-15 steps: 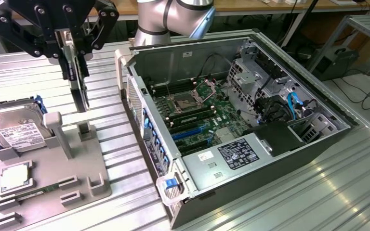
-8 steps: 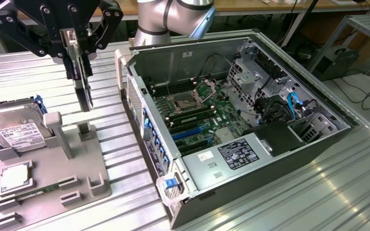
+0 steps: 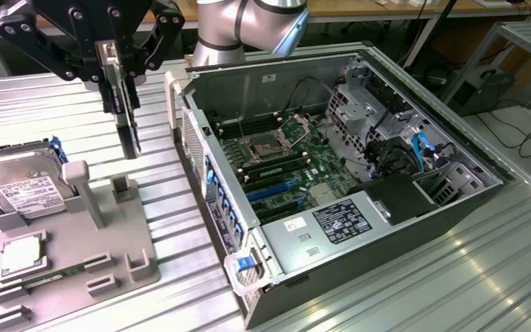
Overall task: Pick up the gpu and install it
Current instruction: 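Pick up the gpu and move the gpu toward the slot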
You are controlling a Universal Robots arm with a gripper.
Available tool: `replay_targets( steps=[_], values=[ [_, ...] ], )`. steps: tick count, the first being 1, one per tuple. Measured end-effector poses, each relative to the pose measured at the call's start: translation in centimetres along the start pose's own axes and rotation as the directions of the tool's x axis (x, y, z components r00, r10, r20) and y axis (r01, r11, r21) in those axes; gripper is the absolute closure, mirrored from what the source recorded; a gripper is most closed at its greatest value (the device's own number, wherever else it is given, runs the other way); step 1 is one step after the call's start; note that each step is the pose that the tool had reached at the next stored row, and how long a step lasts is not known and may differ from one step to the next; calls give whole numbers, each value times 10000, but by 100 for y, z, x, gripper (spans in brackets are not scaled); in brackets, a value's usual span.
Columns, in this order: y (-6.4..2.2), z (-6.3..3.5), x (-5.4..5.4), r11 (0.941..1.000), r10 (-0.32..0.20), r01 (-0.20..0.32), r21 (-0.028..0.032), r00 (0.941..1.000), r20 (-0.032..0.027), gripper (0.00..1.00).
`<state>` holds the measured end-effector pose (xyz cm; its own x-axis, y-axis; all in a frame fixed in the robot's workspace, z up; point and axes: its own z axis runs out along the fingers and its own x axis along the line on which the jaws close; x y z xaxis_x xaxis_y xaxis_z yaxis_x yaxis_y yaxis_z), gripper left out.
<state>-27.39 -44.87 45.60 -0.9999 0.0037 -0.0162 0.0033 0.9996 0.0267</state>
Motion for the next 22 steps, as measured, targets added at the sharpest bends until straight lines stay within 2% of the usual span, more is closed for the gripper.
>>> replay_targets(
  steps=[22],
  values=[
    [1,5,-222,9997,-246,246,-4,9997,-7,73]
  ],
)
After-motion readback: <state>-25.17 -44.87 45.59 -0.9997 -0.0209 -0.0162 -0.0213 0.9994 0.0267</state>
